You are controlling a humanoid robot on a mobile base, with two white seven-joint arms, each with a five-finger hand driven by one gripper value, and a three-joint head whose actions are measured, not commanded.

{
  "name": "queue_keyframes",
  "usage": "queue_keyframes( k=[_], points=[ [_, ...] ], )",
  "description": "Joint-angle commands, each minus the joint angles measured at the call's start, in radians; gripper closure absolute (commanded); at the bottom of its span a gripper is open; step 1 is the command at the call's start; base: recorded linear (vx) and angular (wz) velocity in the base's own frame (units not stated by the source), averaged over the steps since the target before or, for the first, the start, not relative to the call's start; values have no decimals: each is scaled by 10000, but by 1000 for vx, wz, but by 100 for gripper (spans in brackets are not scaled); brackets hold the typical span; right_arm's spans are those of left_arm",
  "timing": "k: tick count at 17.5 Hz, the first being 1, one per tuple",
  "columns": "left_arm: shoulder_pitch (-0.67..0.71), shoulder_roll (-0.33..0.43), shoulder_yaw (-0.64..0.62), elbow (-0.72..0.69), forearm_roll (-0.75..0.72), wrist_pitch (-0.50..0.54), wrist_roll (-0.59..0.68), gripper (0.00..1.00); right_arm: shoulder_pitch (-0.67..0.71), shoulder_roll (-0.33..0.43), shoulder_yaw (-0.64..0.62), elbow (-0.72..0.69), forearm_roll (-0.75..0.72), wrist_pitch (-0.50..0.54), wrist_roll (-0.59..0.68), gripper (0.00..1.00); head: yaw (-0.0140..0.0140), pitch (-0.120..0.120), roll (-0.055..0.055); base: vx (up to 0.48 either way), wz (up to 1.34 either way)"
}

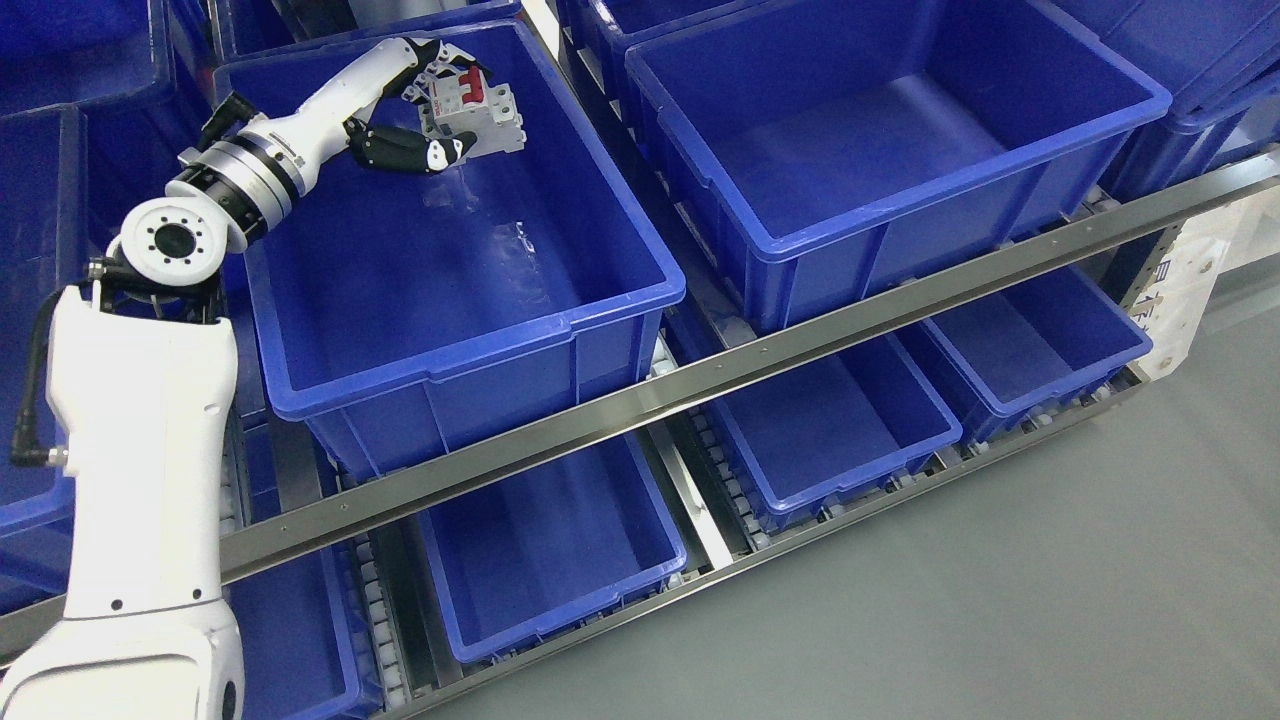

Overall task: Place circuit breaker on shelf
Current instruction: 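Lower the breaker into the upper blue bin with the left hand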

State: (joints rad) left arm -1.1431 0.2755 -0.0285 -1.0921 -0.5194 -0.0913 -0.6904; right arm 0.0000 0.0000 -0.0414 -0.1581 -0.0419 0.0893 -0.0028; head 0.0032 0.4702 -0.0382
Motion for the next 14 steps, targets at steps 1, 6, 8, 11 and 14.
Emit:
queue_keyframes(
  k=[1,6,8,11,14],
  points=[
    [-918,222,-1004,4032,-665,-69,154,89,153,-174,0,1,5,-417,-3,0,0,0,0,0,0],
    [-841,206,-391,4156,-665,-54,431,70,153,-174,0,1,5,-417,-3,0,0,0,0,0,0],
    [-857,267,-329,4140,-650,-54,461,52,153,-174,0,1,5,-417,-3,0,0,0,0,0,0],
    [-902,283,-53,4064,-650,-54,812,41,153,-174,0,1,5,-417,-3,0,0,0,0,0,0],
    [-949,450,39,3850,-619,-69,1396,23,153,-174,0,1,-10,-417,-3,0,0,0,0,0,0]
  ],
)
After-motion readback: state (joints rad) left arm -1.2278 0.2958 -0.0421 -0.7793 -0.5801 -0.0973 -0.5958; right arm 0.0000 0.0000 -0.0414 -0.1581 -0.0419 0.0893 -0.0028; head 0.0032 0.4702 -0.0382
